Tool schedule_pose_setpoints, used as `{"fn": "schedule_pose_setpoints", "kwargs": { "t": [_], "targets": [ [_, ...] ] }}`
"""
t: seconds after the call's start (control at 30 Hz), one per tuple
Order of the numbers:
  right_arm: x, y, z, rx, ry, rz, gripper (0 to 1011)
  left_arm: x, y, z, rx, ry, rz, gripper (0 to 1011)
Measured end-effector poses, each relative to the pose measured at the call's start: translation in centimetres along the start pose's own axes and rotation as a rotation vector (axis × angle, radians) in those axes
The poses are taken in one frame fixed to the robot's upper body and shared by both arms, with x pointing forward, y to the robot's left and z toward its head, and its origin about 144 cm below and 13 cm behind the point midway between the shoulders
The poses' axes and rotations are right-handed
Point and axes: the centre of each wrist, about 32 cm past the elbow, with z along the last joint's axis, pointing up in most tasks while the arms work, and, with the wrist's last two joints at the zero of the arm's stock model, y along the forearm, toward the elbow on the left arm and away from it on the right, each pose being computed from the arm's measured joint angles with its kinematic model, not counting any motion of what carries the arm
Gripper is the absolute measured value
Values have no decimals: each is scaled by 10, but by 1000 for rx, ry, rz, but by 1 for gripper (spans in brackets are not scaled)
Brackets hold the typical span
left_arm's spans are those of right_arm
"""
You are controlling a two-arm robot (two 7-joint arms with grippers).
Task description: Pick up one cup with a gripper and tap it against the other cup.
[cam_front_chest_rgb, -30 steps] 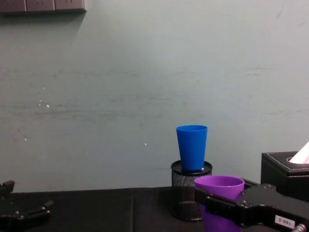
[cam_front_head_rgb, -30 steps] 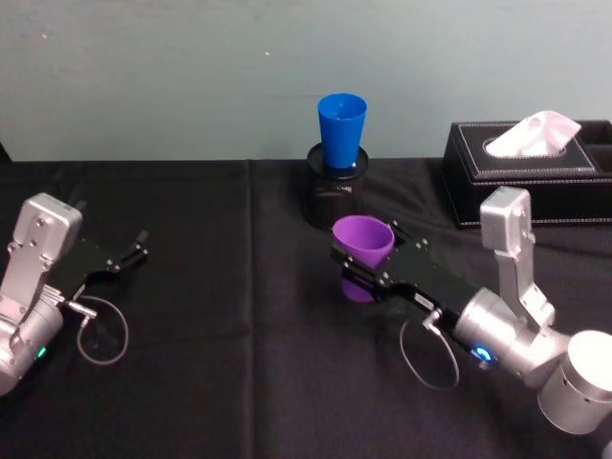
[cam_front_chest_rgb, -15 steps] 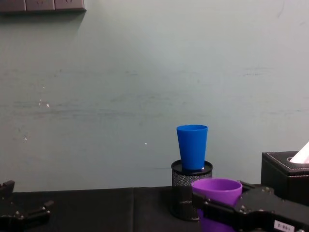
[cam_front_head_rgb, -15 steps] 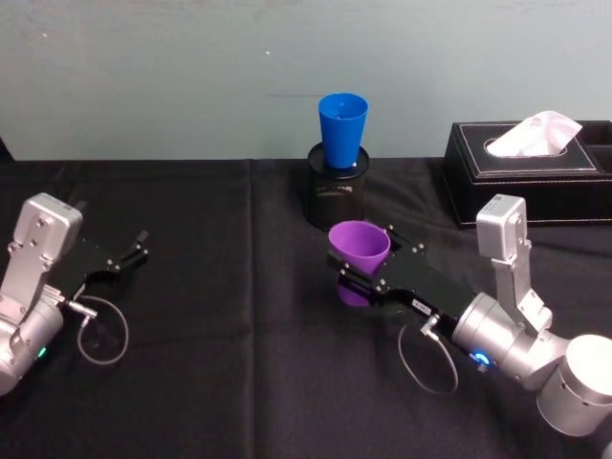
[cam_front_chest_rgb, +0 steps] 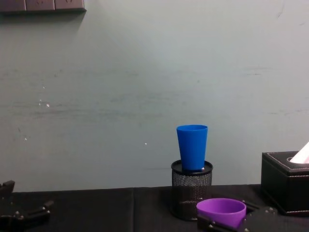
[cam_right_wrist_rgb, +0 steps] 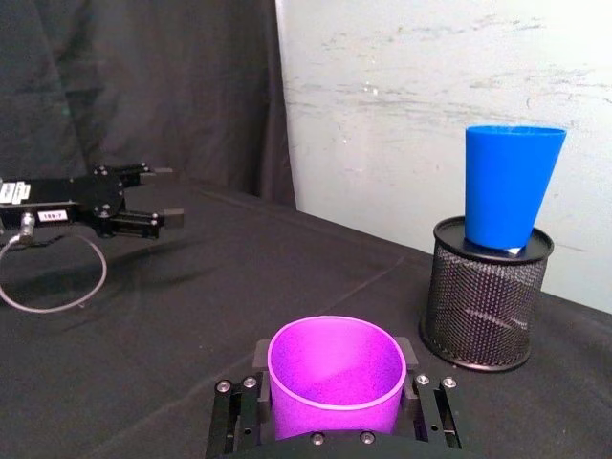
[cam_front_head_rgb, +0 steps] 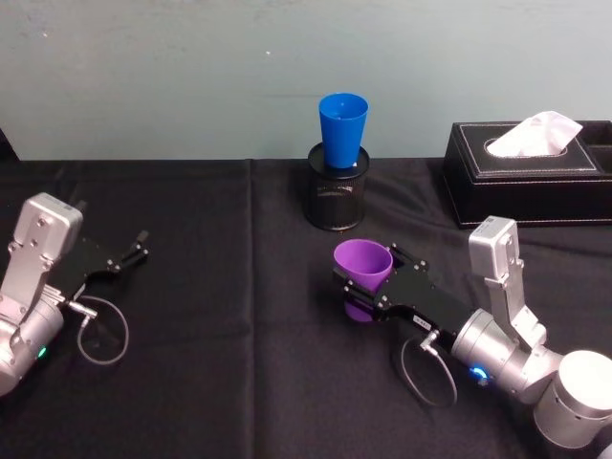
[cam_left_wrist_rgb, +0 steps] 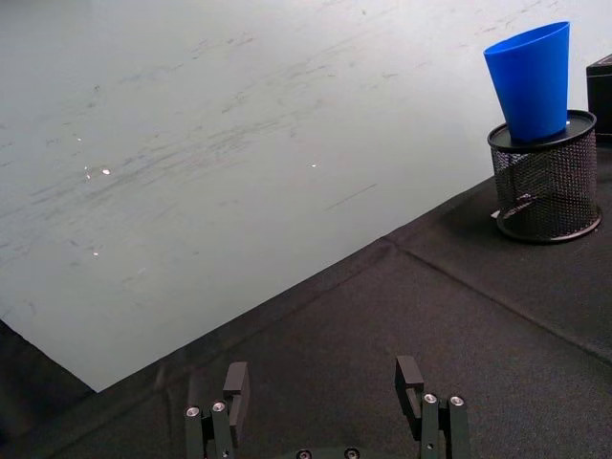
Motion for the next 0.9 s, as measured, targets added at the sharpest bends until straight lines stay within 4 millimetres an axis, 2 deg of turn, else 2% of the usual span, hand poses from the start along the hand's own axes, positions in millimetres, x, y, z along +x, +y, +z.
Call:
{"fn": "schedule_pose_setpoints", "kwargs": {
  "t": [0.83, 0.9],
  "targets": [
    [0, 3, -9, -14, 20, -12, 736, 0, 0, 0, 0, 0, 0, 1000],
    [0, 3, -9, -14, 20, -12, 771, 0, 0, 0, 0, 0, 0, 1000]
  ]
}}
